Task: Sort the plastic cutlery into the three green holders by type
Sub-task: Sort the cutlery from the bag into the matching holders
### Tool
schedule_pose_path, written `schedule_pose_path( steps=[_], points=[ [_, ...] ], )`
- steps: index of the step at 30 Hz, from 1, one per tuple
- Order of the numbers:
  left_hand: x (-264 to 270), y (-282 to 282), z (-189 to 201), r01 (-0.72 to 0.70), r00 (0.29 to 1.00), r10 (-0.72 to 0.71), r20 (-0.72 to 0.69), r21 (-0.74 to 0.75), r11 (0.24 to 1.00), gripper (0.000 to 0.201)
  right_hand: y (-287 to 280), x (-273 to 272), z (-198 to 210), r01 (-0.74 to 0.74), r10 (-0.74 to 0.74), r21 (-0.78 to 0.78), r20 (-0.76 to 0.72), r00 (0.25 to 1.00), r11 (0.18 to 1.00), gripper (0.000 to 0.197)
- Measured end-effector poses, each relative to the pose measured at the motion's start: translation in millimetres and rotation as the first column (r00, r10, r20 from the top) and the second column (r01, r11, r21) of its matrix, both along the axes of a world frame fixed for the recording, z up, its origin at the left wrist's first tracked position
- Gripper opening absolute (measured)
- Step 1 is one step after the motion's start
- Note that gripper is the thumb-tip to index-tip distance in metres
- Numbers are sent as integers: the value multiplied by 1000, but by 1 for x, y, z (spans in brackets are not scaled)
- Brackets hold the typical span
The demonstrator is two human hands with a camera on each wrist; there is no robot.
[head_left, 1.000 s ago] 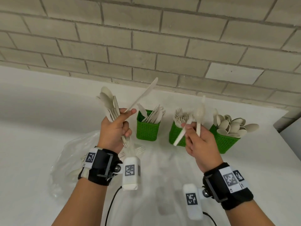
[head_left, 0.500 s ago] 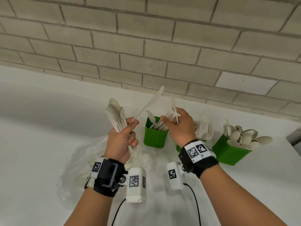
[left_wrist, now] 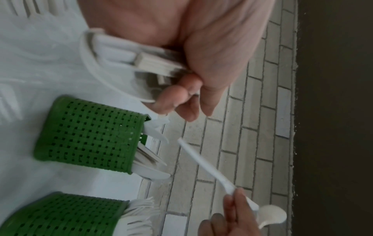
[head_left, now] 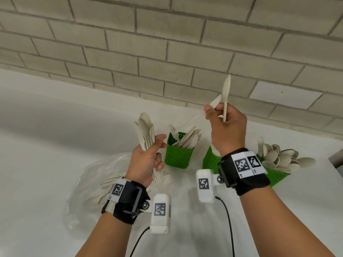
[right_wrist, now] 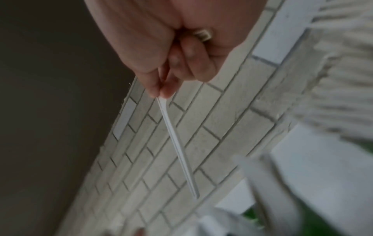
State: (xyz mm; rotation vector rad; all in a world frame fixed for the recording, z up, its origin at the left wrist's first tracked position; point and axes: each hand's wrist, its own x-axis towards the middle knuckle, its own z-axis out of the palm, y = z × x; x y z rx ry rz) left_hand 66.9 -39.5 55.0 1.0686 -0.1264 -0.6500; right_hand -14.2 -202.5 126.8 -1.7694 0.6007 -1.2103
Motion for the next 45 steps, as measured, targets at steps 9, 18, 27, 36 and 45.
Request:
schedule_pose_path(
  steps=[9,18,27,36,45],
  points=[
    [-25,-8,-8,176,984,-177,-25,-55,983,40,7,-8,-34,-110,81,-48,-407,910,993,19],
    [-44,-23,-10,309,951,-308,27,-59,949,38,-26,-96,-24,140,-139,-3,-135,981,990,32],
    [-84,-60,-1,485,874,-481,63,-72,872,44,-101,-177,-29,321,-384,-217,-401,832,922,32],
    [-92,-60,-1,523,851,-519,75,-40,851,43,-106,-172,-29,312,-414,-277,-503,758,909,83],
    [-88,-53,8,551,834,-547,72,-76,831,48,-82,-158,-57,189,-515,-499,-669,536,846,55]
  ],
)
